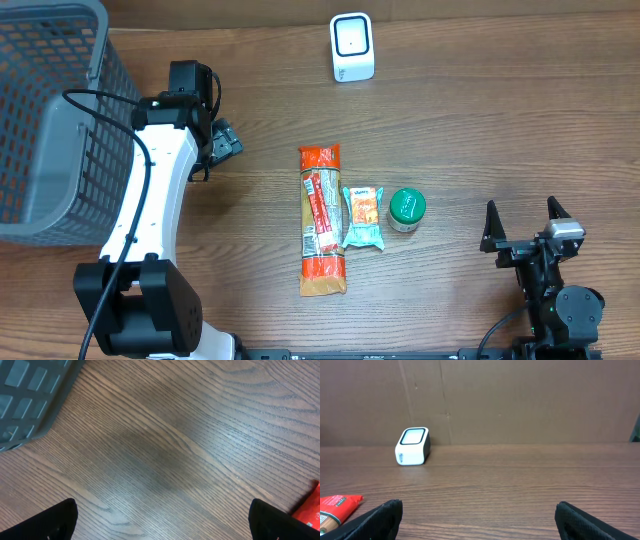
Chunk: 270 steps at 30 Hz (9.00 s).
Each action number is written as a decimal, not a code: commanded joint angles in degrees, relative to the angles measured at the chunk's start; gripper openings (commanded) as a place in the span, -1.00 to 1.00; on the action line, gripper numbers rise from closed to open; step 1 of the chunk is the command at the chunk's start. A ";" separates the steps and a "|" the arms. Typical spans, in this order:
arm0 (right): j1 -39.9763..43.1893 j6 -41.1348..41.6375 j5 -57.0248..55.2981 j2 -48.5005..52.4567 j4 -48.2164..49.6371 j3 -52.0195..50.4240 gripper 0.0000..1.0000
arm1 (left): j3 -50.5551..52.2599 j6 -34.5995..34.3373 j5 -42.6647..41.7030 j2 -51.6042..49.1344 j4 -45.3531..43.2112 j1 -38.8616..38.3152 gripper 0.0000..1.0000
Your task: Scan the item barcode
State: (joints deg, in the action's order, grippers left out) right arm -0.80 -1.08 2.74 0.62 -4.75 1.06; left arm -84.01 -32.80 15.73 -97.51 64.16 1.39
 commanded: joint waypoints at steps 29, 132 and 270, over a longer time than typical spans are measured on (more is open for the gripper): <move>0.22 -0.07 0.35 -0.46 0.13 -0.61 1.00 | -0.85 0.66 0.76 1.09 0.09 -0.02 1.00; 0.17 13.05 11.30 66.16 -75.65 90.77 1.00 | -0.85 0.66 0.76 1.09 0.09 -0.28 1.00; -34.49 26.71 -11.72 103.03 -54.27 70.01 0.93 | -0.85 0.66 0.76 1.09 0.09 -0.33 0.99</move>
State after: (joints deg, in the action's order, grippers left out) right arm -35.03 25.67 -8.80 103.77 -59.59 72.01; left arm -84.01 -32.80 15.70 -97.51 64.29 1.37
